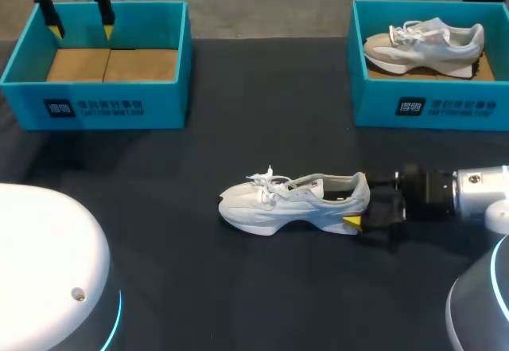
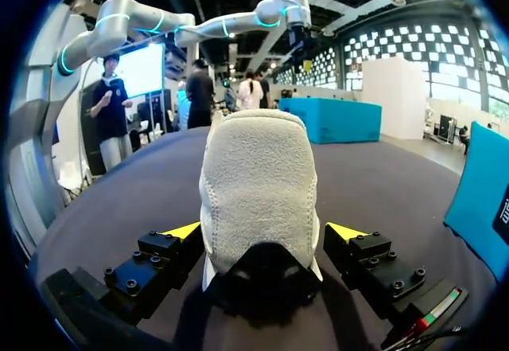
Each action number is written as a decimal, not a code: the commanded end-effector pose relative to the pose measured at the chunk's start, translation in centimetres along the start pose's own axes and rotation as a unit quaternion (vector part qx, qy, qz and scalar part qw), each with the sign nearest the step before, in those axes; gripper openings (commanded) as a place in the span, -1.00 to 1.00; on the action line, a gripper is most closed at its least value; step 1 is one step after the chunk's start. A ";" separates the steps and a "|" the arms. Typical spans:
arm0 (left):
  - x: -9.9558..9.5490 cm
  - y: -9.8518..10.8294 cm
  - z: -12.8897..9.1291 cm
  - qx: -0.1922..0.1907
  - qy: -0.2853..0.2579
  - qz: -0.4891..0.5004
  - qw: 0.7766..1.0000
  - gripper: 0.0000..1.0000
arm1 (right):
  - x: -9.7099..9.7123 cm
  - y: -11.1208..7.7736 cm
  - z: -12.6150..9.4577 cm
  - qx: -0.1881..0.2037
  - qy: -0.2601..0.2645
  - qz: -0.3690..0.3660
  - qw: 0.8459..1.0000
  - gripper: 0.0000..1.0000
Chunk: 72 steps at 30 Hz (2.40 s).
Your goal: Take the shoe out of the shoebox, open the shoe tongue, remove and reinsert the insole, then place the shoe into the shoebox
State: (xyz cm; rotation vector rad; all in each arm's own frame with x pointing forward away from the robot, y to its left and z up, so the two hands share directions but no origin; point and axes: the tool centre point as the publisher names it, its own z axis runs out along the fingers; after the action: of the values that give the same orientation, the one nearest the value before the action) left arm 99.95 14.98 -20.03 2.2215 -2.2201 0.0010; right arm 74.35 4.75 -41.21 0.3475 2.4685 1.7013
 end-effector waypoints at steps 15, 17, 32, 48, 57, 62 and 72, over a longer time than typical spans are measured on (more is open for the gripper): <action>0.0 0.0 0.0 0.000 0.000 0.000 1.000 1.00 | 0.3 -0.4 2.1 -0.009 0.006 0.002 1.000 1.00; 0.0 0.0 0.0 0.000 0.000 0.000 1.000 1.00 | 0.2 -0.3 2.4 -0.011 0.007 0.001 1.000 1.00; 0.0 0.0 0.0 0.000 0.000 0.000 1.000 1.00 | 0.1 -0.1 3.2 -0.015 0.012 -0.003 1.000 -0.33; 0.0 0.0 0.0 0.000 0.000 0.000 1.000 1.00 | 0.4 -0.1 3.1 -0.025 0.023 -0.008 0.999 -1.00; 1.3 0.8 -0.3 0.004 -0.004 -0.007 1.000 1.00 | 0.4 -0.1 3.1 -0.025 0.023 -0.008 0.999 -1.00; 4.9 3.2 -0.7 0.011 -0.025 -0.031 0.999 1.00 | 0.4 -0.1 3.1 -0.025 0.023 -0.008 0.999 -1.00; 10.6 7.7 -2.2 0.053 -0.033 -0.075 0.995 1.00 | 0.4 -0.1 3.1 -0.025 0.023 -0.008 0.999 -1.00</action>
State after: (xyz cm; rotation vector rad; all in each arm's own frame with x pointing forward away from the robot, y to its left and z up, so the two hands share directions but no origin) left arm 94.50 4.94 -17.98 2.4281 -2.0970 -0.0225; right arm 74.69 7.51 -42.36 0.2849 2.4461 1.7834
